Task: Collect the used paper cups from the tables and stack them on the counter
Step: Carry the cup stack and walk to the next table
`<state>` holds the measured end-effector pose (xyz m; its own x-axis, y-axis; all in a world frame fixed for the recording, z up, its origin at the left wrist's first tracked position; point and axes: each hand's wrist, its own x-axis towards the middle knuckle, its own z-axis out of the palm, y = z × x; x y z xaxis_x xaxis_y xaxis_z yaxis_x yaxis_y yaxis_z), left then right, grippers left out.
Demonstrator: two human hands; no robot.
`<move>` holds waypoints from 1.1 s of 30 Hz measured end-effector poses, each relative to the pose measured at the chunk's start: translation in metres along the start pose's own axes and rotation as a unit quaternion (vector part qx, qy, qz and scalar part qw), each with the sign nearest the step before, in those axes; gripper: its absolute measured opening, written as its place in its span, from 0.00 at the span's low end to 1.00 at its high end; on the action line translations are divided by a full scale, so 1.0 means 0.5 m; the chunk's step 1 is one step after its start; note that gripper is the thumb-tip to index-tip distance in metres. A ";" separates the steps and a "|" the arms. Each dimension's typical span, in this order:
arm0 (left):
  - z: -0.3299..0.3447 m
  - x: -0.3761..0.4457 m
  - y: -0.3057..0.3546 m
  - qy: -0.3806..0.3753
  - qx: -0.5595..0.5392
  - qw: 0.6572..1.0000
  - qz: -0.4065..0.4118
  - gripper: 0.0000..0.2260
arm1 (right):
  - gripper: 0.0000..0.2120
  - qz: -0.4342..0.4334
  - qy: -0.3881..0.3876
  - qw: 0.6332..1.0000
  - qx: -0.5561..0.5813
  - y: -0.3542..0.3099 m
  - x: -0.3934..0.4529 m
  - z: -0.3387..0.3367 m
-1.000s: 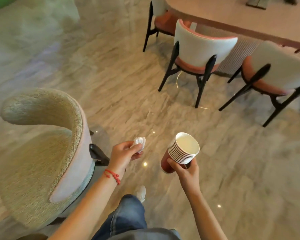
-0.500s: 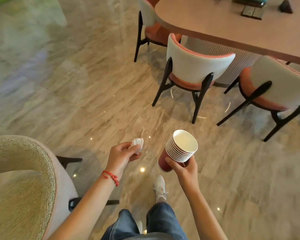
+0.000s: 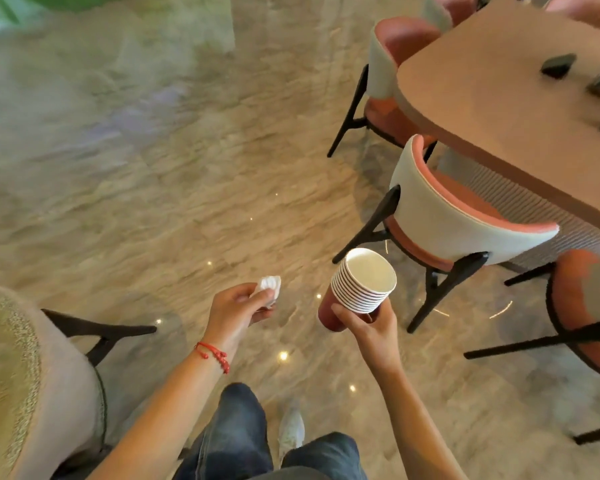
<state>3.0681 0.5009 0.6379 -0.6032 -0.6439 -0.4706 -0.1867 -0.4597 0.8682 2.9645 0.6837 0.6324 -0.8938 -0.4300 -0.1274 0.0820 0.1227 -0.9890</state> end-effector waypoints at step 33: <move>-0.355 0.807 0.457 0.285 -0.163 0.943 0.047 0.03 | 0.25 -0.016 -0.319 0.944 -0.081 -0.117 0.900 0.830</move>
<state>2.9199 0.0275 0.6183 -0.0727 -0.8723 -0.4835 0.1515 -0.4888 0.8591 2.7402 0.1119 0.6018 -0.4424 -0.8811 -0.1672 -0.0548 0.2126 -0.9756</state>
